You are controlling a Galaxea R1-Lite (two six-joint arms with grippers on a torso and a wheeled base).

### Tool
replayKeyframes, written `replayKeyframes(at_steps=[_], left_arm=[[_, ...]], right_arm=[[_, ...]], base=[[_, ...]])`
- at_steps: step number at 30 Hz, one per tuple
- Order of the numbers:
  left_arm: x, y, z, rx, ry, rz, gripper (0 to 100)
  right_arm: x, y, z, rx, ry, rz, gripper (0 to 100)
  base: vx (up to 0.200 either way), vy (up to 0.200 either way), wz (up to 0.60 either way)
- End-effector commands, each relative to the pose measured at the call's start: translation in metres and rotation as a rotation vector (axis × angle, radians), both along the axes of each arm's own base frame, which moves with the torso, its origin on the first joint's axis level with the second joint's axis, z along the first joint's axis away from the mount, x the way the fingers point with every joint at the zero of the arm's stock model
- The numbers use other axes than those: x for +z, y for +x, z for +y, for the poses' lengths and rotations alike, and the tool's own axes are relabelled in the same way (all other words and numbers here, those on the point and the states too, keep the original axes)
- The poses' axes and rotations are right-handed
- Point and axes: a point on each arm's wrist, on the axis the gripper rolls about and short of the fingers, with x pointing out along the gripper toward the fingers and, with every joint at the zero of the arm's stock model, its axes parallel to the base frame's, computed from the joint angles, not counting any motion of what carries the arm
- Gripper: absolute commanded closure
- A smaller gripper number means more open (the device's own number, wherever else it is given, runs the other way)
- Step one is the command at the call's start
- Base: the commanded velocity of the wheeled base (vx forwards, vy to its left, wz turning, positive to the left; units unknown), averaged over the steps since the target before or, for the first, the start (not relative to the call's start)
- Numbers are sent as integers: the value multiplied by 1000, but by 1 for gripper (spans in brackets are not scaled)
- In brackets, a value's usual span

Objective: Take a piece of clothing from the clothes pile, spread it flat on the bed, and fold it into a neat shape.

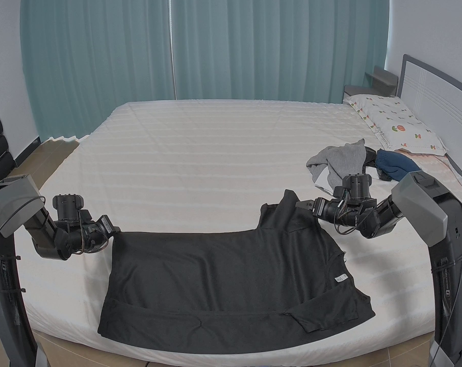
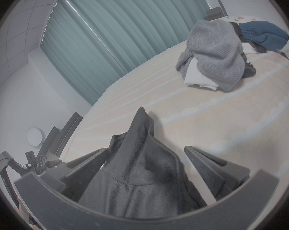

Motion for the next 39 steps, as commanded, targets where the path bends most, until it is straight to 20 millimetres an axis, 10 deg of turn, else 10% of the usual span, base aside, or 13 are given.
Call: replayKeyframes(at_steps=[1,39], left_arm=[[0,0,0,0,0,1,100],[36,-9,10,29,13,-76,100]], right_arm=[[-14,4,2,4,-7,12,100],[60,-38,-41,-113,124,-120,100]], base=[[0,0,0],[0,0,0]])
